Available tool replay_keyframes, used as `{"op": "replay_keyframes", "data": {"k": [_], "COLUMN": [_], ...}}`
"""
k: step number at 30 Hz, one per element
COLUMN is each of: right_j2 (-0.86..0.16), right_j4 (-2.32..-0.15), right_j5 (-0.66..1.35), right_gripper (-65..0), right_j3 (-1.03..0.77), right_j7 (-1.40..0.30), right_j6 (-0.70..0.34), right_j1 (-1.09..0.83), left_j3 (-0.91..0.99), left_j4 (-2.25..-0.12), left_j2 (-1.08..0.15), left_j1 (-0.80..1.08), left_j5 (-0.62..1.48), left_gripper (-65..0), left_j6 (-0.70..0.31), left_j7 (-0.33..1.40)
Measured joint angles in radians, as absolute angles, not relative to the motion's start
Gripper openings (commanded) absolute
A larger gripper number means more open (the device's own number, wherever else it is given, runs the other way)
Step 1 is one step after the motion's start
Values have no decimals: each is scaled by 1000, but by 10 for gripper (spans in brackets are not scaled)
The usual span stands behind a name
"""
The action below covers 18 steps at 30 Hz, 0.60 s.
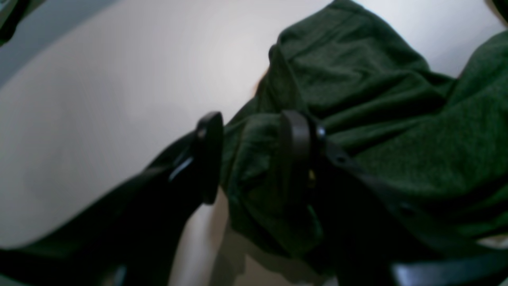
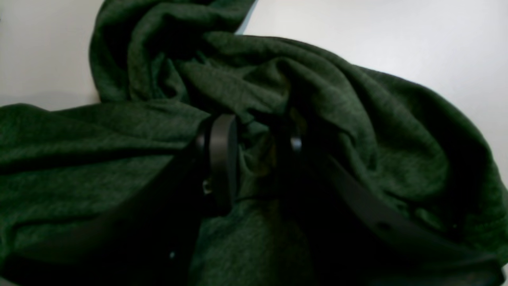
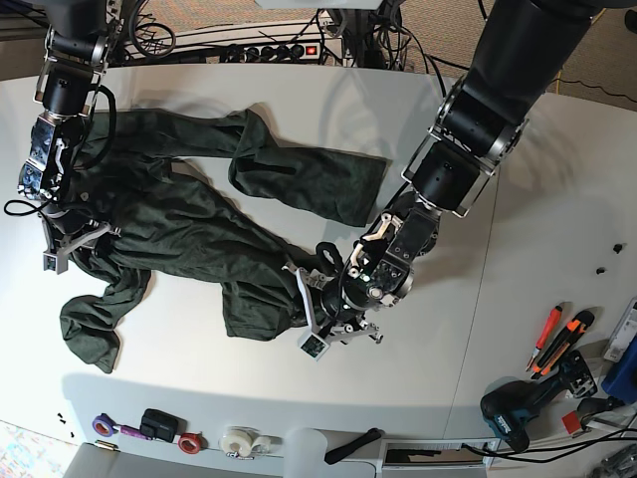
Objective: Layout the t-shirt on the table in an organized manner, then fold the t-shirt properly
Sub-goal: 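Reach the left gripper back and grasp the shirt's hem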
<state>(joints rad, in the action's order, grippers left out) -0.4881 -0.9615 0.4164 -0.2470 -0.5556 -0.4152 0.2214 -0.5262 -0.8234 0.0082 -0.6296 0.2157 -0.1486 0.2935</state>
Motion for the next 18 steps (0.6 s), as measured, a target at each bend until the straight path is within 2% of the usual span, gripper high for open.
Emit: {"op": "replay_keyframes", "data": {"k": [3,5,11,18], "right_j2": [-488,-488,-488,-488], "right_j4": [-962,-962,-962,-962], "right_j5": [416,416,417,417], "right_gripper": [-474,-474,-474,-474], "right_j3": [-247,-247,-247,-247], "right_j7": [-556,-556,-556,-556], "right_j6": [-415,-415,-415,-415], "right_j1": [221,222,221,222], "left_j3": [-526,-524,-524,-524], "left_j4": [-823,-823,-823,-823], "left_j2": [9,8,8,9], "left_j1": [-630,-630,-628,-561], "left_j5": [220,197,191,187], "left_gripper": [-399,-399,-399,-399], "left_j6": [-75,-60,-60,-113], "left_j7": [286,286,291,289]}}
